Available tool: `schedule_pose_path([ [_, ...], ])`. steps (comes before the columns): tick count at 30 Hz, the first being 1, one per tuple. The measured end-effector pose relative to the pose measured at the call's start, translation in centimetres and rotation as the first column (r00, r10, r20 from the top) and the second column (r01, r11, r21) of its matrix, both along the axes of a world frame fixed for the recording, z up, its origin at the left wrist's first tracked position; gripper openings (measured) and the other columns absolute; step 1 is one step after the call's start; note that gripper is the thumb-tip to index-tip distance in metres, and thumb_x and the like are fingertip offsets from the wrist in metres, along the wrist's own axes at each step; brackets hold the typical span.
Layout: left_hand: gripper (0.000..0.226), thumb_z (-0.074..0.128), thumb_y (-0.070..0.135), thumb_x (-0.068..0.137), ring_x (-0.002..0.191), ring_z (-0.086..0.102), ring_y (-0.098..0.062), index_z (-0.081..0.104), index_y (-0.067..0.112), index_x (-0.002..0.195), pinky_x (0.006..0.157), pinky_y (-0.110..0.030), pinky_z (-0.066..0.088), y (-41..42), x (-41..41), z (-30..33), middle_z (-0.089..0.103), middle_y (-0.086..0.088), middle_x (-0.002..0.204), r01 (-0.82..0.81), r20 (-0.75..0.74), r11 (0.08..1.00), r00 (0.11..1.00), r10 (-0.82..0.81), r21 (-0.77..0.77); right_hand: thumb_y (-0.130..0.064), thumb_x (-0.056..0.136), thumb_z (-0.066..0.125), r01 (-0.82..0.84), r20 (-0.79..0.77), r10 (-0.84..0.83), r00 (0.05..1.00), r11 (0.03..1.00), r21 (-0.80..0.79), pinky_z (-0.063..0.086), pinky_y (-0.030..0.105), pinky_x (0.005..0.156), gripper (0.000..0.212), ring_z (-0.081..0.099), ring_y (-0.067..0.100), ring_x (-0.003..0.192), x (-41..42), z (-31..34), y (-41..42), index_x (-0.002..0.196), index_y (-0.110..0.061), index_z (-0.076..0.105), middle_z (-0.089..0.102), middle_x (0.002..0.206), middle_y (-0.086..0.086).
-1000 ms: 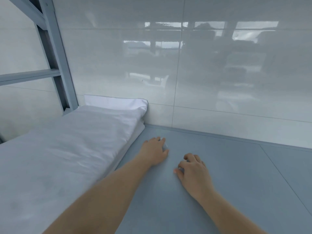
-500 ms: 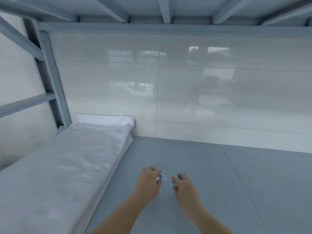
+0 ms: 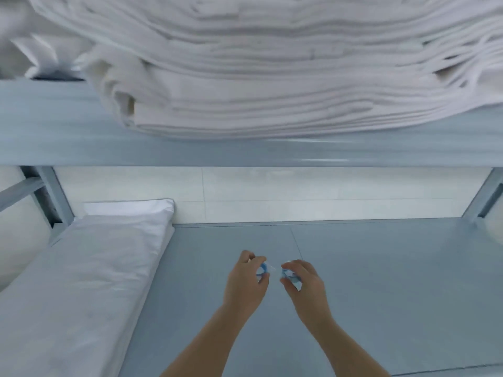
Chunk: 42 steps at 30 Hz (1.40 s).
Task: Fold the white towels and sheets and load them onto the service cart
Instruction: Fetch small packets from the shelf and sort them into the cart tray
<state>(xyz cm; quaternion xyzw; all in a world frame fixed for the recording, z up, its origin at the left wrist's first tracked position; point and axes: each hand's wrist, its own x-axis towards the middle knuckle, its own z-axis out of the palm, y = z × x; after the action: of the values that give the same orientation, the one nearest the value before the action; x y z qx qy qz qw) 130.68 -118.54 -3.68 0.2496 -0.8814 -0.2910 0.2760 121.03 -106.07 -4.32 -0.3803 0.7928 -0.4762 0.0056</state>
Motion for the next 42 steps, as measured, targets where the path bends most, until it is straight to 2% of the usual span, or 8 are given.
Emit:
schedule_pose_path([
  [7, 0.031, 0.065, 0.02, 0.089, 0.092, 0.055, -0.013, 0.065, 0.015, 0.12, 0.076, -0.016, 0.042, 7.5, 0.6, 2.1, 0.051, 0.004, 0.109, 0.136, -0.08, 0.99, 0.987, -0.138, -0.035, -0.007, 0.084, 0.071, 0.191, -0.008, -0.192, 0.981, 0.98, -0.062, 0.036, 0.0, 0.08, 0.022, 0.053, -0.009, 0.093, 2.6, 1.7, 8.7, 0.103, -0.017, 0.07, 0.055, 0.11, -0.004],
  [13, 0.028, 0.066, 0.018, 0.088, 0.094, 0.056, -0.017, 0.067, 0.014, 0.115, 0.077, -0.026, 0.048, 14.2, 2.5, 1.3, 0.053, 0.001, 0.108, 0.286, -0.105, 0.958, 0.952, -0.288, -0.036, -0.007, 0.083, 0.073, 0.394, 0.068, -0.388, 0.919, 0.911, -0.122, 0.038, 0.001, 0.077, 0.026, 0.053, -0.012, 0.097, 7.8, -0.1, 17.1, 0.096, -0.029, 0.066, 0.053, 0.106, -0.014],
  [16, 0.029, 0.066, 0.019, 0.088, 0.096, 0.057, -0.017, 0.067, 0.013, 0.116, 0.079, -0.025, 0.047, 17.7, 3.4, 0.2, 0.054, 0.001, 0.11, 0.381, -0.085, 0.925, 0.921, -0.38, -0.016, -0.007, 0.082, 0.073, 0.504, 0.086, -0.496, 0.864, 0.855, -0.123, 0.037, 0.0, 0.076, 0.028, 0.052, -0.013, 0.094, 10.4, -1.4, 21.0, 0.093, -0.031, 0.064, 0.055, 0.104, -0.01],
  [24, 0.029, 0.067, 0.017, 0.087, 0.092, 0.057, -0.015, 0.066, 0.014, 0.116, 0.072, -0.01, 0.035, 28.7, 4.2, -1.6, 0.053, 0.003, 0.11, 0.635, -0.062, 0.772, 0.772, -0.632, 0.029, -0.012, 0.081, 0.075, 0.746, 0.084, -0.741, 0.666, 0.662, -0.072, 0.035, -0.001, 0.078, 0.018, 0.052, -0.013, 0.095, 15.8, -3.6, 31.6, 0.096, -0.022, 0.071, 0.056, 0.103, -0.012],
  [29, 0.03, 0.066, 0.017, 0.087, 0.091, 0.057, -0.016, 0.065, 0.015, 0.117, 0.072, -0.017, 0.041, 35.7, 4.1, -1.9, 0.052, 0.004, 0.11, 0.759, -0.059, 0.65, 0.651, -0.757, 0.04, -0.015, 0.084, 0.073, 0.853, 0.094, -0.848, 0.521, 0.517, -0.069, 0.036, 0.001, 0.079, 0.015, 0.054, -0.01, 0.095, 18.1, -3.6, 37.9, 0.098, -0.02, 0.071, 0.057, 0.104, -0.012],
  [33, 0.031, 0.067, 0.019, 0.087, 0.094, 0.057, -0.011, 0.066, 0.018, 0.118, 0.072, -0.016, 0.04, 41.2, 3.4, -1.7, 0.051, 0.009, 0.108, 0.825, -0.084, 0.563, 0.565, -0.821, 0.048, -0.014, 0.083, 0.073, 0.924, 0.063, -0.922, 0.381, 0.377, -0.068, 0.036, 0.001, 0.079, 0.015, 0.054, -0.009, 0.092, 19.3, -3.0, 42.8, 0.098, -0.019, 0.072, 0.057, 0.102, -0.01],
  [39, 0.033, 0.067, 0.018, 0.087, 0.096, 0.059, -0.016, 0.065, 0.012, 0.119, 0.076, -0.024, 0.047, 50.1, 2.0, -1.4, 0.054, 0.001, 0.111, 0.912, -0.08, 0.408, 0.41, -0.909, 0.042, -0.012, 0.082, 0.074, 0.983, 0.06, -0.983, 0.175, 0.172, -0.065, 0.036, 0.005, 0.079, 0.016, 0.058, 0.005, 0.09, 20.1, -2.8, 50.4, 0.097, -0.017, 0.072, 0.057, 0.103, -0.007],
  [42, 0.033, 0.068, 0.015, 0.087, 0.095, 0.058, -0.018, 0.066, 0.008, 0.119, 0.075, -0.014, 0.039, 55.0, 0.8, -1.6, 0.054, -0.003, 0.112, 0.941, -0.078, 0.337, 0.339, -0.937, 0.044, -0.011, 0.082, 0.075, 0.993, 0.05, -0.993, 0.107, 0.103, -0.065, 0.035, 0.002, 0.078, 0.015, 0.055, -0.003, 0.087, 19.8, -2.9, 54.7, 0.096, -0.017, 0.072, 0.056, 0.102, -0.009],
])
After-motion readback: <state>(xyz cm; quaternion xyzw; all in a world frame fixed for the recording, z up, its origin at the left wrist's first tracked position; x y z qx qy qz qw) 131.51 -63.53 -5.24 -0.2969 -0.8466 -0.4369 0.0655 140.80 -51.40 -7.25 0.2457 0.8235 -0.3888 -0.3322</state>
